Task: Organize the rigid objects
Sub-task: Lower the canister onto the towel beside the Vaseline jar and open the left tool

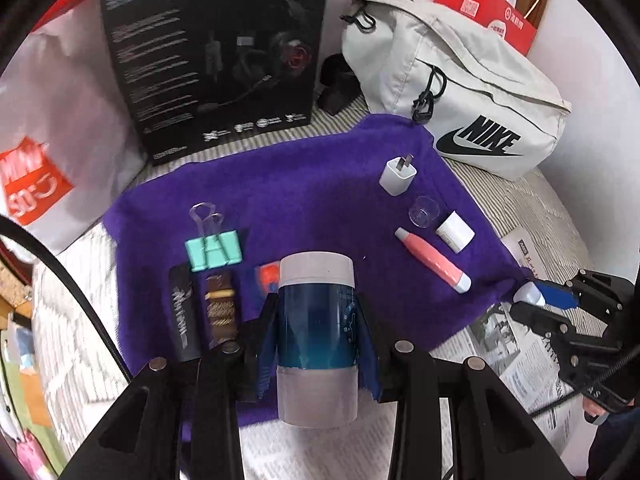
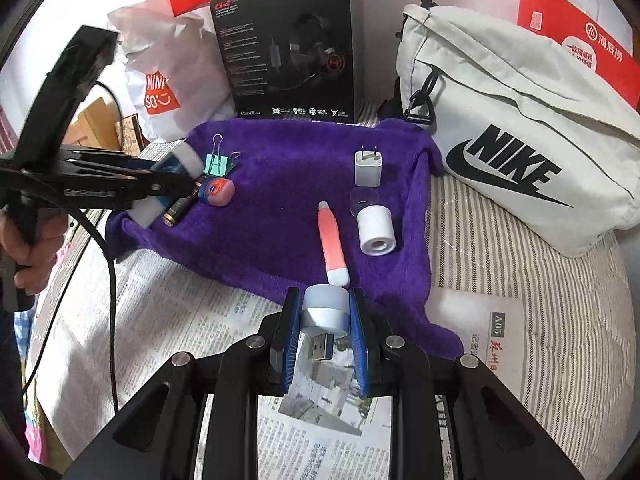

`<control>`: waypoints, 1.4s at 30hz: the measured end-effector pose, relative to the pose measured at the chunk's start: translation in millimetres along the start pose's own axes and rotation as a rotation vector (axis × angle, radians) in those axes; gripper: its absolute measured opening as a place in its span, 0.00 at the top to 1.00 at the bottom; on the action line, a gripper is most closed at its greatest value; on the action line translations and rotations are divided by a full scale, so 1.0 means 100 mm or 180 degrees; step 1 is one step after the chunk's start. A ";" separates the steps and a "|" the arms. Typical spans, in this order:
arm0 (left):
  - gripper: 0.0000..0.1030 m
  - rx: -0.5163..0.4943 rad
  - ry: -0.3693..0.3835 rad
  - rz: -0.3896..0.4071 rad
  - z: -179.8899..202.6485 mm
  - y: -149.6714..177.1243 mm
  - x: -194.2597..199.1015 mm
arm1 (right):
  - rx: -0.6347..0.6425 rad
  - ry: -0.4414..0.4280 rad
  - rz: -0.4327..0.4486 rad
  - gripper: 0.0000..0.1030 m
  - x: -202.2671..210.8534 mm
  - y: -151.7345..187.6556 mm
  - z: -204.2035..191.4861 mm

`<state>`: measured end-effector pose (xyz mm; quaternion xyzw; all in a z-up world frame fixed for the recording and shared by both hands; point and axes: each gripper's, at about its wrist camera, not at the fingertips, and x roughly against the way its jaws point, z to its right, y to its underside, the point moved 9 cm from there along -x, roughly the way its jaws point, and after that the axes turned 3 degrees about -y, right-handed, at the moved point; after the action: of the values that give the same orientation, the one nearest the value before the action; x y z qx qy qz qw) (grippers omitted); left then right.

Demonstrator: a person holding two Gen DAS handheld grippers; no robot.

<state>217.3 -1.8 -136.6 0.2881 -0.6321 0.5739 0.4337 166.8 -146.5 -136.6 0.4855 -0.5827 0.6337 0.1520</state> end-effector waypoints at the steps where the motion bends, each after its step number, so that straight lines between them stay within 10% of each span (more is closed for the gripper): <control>1: 0.67 -0.0013 0.0031 -0.0028 0.03 -0.01 -0.06 | -0.0008 -0.0007 -0.0006 0.77 -0.02 -0.01 0.00; 30: 0.66 -0.0263 -0.0117 -0.0214 -0.05 0.15 -0.55 | 0.0059 -0.0043 -0.0047 0.77 -0.21 -0.15 -0.07; 42: 0.52 -0.0294 -0.0226 -0.0260 -0.11 0.27 -0.39 | 0.0048 -0.0045 -0.0025 0.77 -0.24 -0.22 -0.05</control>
<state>214.7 8.3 -184.2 0.3135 -0.6606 0.5154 0.4470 192.7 -127.7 -142.0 0.4934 -0.5772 0.6340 0.1467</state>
